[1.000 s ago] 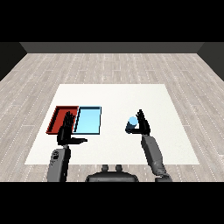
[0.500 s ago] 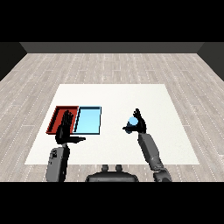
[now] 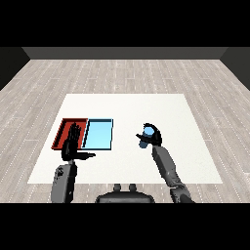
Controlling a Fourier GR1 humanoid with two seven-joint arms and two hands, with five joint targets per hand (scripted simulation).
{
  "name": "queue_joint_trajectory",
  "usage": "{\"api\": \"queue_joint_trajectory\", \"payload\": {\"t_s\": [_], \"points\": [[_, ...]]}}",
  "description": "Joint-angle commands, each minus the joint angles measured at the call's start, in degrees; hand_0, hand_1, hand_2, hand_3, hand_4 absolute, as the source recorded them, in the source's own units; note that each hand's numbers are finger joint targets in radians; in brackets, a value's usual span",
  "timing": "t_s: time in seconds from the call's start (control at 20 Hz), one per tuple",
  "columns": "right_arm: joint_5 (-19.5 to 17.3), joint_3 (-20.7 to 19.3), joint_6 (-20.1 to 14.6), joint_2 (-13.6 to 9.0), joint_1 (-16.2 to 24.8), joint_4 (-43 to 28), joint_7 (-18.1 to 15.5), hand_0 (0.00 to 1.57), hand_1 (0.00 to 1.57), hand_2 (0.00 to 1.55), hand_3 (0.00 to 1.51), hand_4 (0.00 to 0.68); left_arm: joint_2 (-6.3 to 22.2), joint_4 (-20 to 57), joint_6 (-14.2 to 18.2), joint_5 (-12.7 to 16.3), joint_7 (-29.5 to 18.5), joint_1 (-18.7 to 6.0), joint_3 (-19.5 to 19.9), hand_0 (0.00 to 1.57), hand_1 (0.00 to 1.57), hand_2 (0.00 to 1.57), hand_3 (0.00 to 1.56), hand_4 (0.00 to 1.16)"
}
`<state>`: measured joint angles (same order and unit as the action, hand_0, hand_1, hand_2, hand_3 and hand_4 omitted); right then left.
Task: Pick the blue can and put it in the blue box
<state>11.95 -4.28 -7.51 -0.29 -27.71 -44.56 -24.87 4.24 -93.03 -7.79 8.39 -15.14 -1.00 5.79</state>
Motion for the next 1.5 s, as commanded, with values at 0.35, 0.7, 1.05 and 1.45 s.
{"api": "queue_joint_trajectory", "payload": {"t_s": [0.35,0.7,1.05,1.45], "points": [[-4.75,5.99,-4.68,-0.09,3.39,-14.00,10.70,1.49,1.49,1.46,1.43,0.614,-0.55,-1.47,0.23,-1.52,0.55,1.25,-1.65,0.00,0.00,0.00,0.00,0.00],[-3.24,10.66,-6.60,0.28,-3.25,-16.81,9.71,1.48,1.48,1.48,1.45,0.630,-2.11,1.70,-0.19,-4.91,-2.27,2.01,-5.44,0.00,0.00,0.00,0.00,0.00],[-6.15,13.45,-6.81,0.29,-1.65,-26.09,14.10,1.48,1.48,1.45,1.43,0.641,-3.57,0.99,-0.86,-0.43,3.78,-0.57,-5.58,0.00,0.00,0.00,0.00,0.00],[-7.17,15.67,-7.13,-0.04,2.70,-31.77,15.76,1.49,1.49,1.47,1.44,0.631,-4.22,3.60,1.96,2.41,7.43,-5.09,-10.82,0.00,0.00,0.00,0.00,0.00]]}}
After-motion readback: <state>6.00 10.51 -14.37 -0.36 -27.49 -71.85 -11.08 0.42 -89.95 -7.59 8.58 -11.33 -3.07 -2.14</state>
